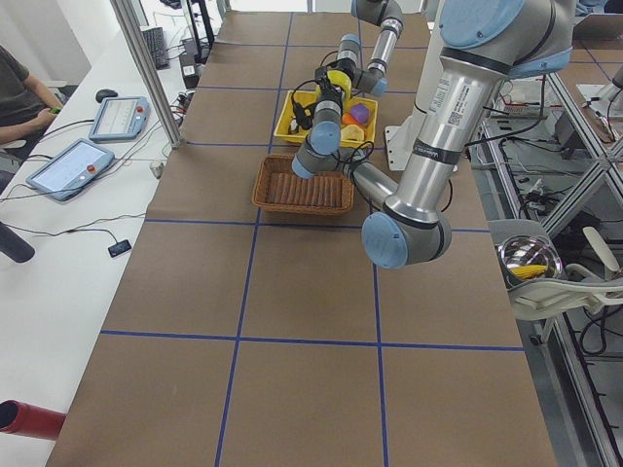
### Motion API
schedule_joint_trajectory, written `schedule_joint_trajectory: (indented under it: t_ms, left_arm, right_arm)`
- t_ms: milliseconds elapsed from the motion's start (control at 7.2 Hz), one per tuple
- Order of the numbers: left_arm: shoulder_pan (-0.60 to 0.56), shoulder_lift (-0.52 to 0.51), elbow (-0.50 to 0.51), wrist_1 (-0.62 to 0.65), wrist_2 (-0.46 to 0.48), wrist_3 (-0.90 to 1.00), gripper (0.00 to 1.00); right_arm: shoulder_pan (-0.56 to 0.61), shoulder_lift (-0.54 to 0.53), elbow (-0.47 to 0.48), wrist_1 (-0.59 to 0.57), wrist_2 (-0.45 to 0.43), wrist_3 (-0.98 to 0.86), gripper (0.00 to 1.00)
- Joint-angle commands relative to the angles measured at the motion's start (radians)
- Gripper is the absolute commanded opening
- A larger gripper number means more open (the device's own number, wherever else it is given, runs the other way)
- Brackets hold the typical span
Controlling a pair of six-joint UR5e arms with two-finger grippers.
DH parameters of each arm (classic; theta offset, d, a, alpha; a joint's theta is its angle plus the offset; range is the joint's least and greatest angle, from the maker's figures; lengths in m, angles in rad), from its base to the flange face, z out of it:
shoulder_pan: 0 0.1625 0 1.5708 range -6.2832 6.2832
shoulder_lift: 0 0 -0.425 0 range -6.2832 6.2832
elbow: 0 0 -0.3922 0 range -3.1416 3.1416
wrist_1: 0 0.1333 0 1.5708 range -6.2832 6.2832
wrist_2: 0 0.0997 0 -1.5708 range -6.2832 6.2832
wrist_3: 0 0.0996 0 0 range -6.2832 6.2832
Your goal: Move tape to another basket
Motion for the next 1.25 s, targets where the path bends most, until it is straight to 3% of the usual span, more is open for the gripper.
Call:
schedule_joint_trajectory:
  t_ms: [0,139,417,556,694,1111]
  left_arm:
    - [0.003,-0.003,0.001,0.0,0.004,0.002,0.93]
    - [0.003,-0.001,0.001,-0.002,0.004,0.0,0.79]
    - [0.005,0.002,0.004,-0.002,0.002,0.009,0.02]
    - [0.005,0.003,0.006,-0.014,0.002,0.011,0.0]
    - [0.005,0.012,0.004,-0.025,0.002,0.009,0.0]
    - [0.003,0.017,0.0,-0.025,-0.004,0.011,0.0]
  right_arm:
    - [-0.02,0.013,0.001,-0.005,-0.001,-0.002,0.0]
    - [-0.021,0.016,0.001,-0.005,-0.002,-0.002,0.0]
    - [-0.023,0.018,-0.007,-0.003,-0.001,-0.005,0.0]
    - [-0.023,0.019,-0.007,-0.003,-0.002,-0.005,0.05]
    - [-0.02,0.021,-0.006,-0.003,-0.006,-0.007,0.99]
    - [0.012,0.018,-0.003,-0.002,-0.009,-0.007,1.0]
